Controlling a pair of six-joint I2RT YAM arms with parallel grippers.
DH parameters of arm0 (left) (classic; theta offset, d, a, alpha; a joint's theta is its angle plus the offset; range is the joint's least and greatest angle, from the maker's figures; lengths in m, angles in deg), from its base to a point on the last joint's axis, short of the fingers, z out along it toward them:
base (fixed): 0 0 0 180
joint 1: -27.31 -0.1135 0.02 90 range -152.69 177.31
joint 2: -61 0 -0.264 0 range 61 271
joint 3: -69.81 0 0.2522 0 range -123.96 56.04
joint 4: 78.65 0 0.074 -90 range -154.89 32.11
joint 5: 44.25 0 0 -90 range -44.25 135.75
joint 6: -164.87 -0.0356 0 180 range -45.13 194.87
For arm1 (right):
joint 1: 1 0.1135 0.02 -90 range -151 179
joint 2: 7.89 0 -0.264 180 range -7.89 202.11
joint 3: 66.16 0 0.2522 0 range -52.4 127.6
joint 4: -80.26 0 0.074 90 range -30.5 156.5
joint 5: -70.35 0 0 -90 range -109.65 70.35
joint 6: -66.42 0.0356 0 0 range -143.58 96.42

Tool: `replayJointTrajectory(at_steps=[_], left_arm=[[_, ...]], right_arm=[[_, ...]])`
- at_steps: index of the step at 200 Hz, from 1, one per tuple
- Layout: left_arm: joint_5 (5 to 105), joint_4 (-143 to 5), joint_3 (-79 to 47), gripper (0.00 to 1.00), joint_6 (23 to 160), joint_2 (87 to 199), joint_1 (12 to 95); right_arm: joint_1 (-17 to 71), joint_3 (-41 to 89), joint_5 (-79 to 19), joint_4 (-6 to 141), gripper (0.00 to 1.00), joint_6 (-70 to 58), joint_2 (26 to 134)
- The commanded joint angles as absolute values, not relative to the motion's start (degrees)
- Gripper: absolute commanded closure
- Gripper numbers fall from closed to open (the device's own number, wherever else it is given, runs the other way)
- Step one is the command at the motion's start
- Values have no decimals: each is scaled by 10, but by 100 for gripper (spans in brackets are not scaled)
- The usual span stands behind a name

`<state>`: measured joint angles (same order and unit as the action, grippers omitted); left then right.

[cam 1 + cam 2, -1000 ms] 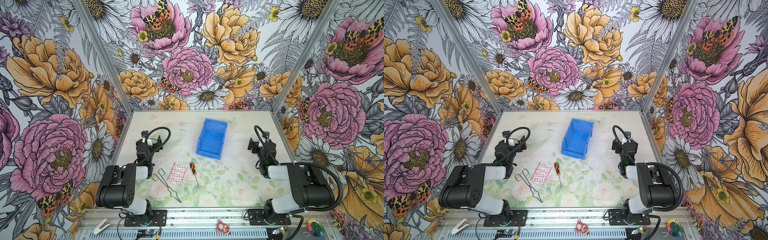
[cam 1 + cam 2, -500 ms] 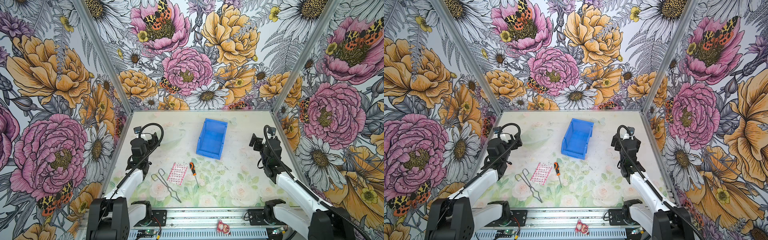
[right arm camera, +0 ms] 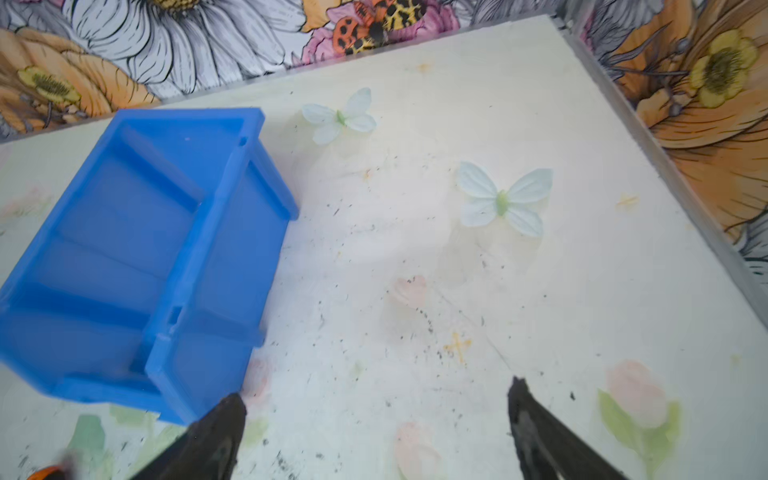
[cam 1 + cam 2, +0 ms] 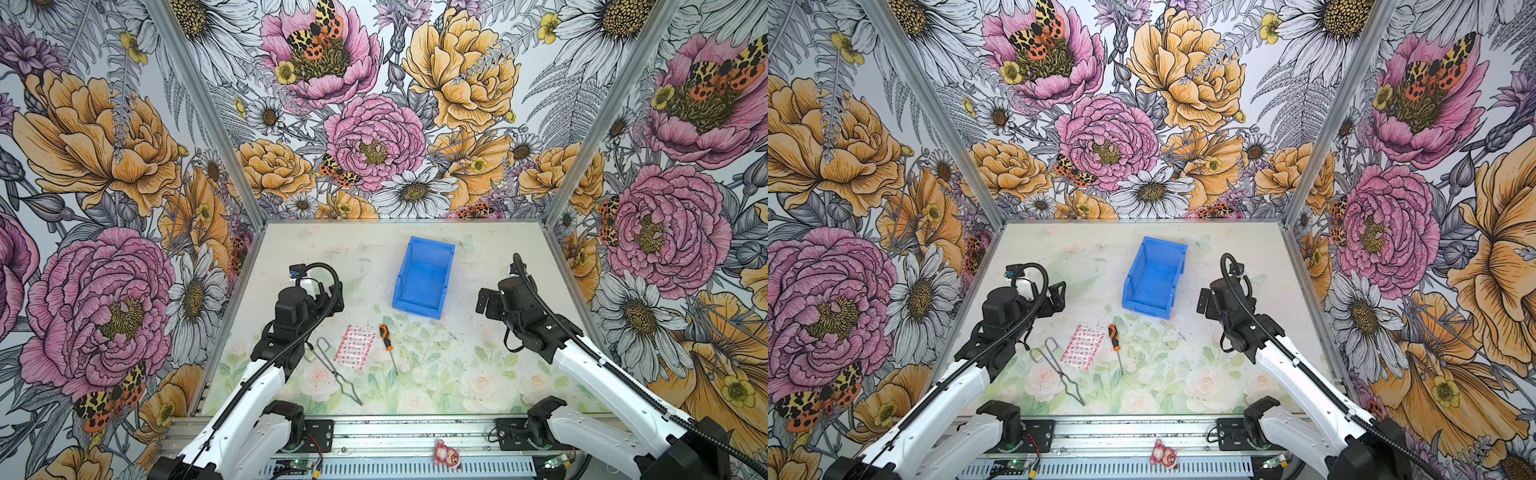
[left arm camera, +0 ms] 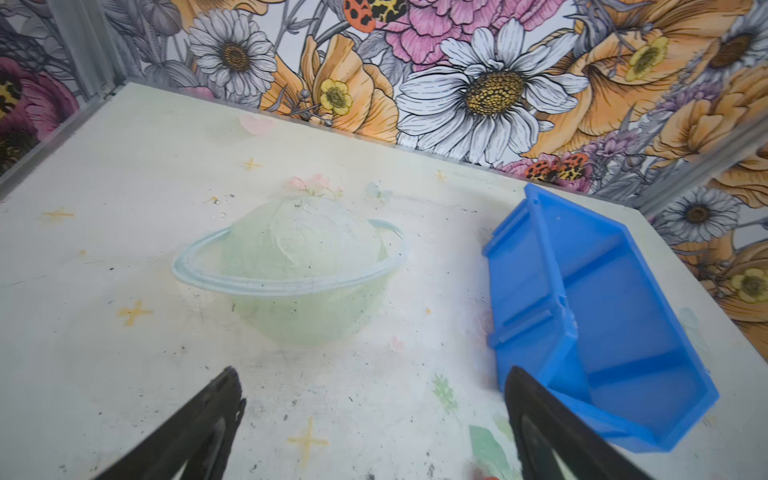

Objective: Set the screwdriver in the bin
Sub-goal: 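Move the right gripper toward the orange-handled screwdriver while the left arm lifts forward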

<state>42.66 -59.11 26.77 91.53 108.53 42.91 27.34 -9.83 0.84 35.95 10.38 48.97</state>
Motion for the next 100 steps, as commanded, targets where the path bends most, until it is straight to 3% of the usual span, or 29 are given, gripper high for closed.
replayJointTrajectory(at_steps=[1,29,100], left_arm=[[446,-548,275,1,939,1053,472],[463,-503,280,1,948,1027,511],[377,-395,306,1,1021,946,585]], right_arm=[[333,-95,3,320,0,152,498],[390,-77,-21,301,1,133,525],[531,-1,-34,304,0,-10,656]])
